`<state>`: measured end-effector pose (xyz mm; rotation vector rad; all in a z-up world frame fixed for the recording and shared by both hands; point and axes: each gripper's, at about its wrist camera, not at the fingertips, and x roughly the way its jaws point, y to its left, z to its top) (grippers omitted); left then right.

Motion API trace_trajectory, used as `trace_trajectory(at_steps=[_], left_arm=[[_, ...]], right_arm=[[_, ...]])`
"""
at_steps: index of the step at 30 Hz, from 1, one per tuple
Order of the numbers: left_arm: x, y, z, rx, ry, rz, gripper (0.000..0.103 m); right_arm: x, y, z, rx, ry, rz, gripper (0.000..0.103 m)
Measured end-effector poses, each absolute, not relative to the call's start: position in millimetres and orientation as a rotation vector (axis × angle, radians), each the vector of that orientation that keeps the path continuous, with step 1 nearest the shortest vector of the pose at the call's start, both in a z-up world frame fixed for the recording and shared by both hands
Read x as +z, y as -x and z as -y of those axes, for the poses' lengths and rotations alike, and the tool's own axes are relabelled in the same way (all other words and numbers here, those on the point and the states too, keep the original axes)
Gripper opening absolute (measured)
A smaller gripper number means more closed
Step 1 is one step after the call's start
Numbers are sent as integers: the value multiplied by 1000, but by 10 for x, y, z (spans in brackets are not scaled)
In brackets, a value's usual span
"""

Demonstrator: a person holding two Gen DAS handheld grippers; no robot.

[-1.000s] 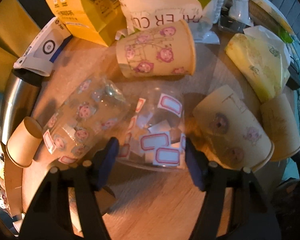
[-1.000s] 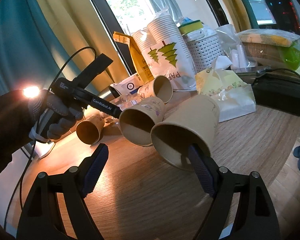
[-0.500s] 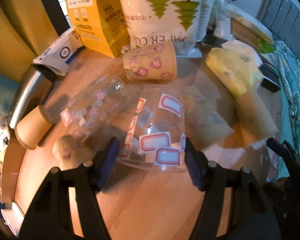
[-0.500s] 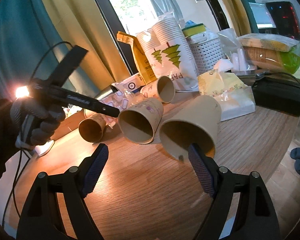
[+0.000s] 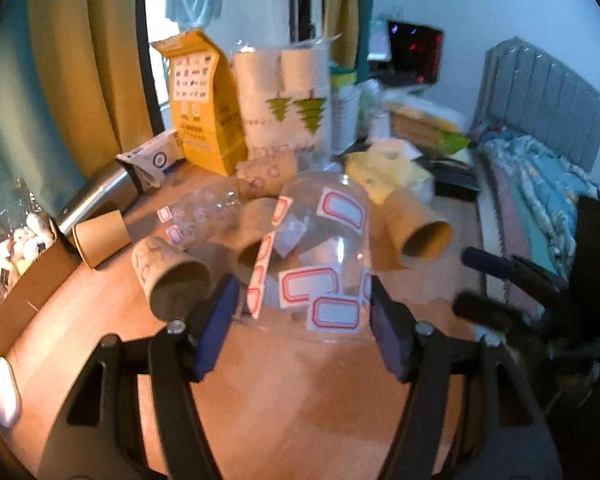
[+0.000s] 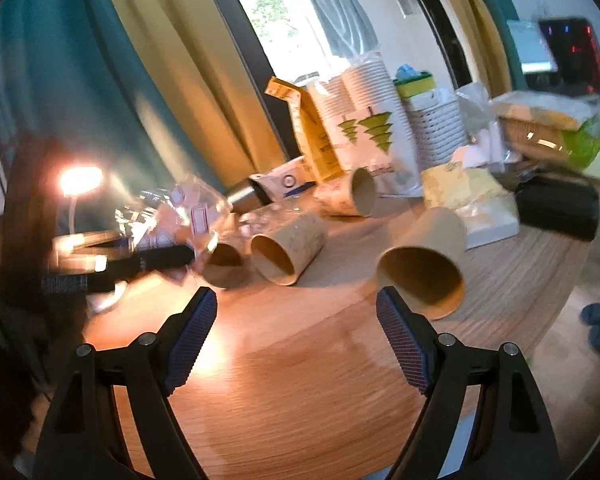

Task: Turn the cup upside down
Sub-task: 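Close the left gripper on the clear plastic cup and lift it, then pass the clear cup from the left gripper into the right gripper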

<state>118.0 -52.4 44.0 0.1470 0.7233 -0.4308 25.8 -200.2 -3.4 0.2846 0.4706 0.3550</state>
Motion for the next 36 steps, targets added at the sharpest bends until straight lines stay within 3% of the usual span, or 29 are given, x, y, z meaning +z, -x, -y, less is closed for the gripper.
trace_trajectory(at_steps=[7,13,30,36], left_arm=[[294,-520,376,-480,-12,-573,65],[161,-110,396,-465,-99,-474,65],[104,224,390,-494,-149,-321,65],[93,246,403,-495,-155,-312,65]], right_arm=[[102,-61,1837,386,-272,-473,85],[281,111,1596,431,-240,-456,85],[243,-30,1489,708,-491,-535,84],[230,-24,1459,744,-498,-549,72]])
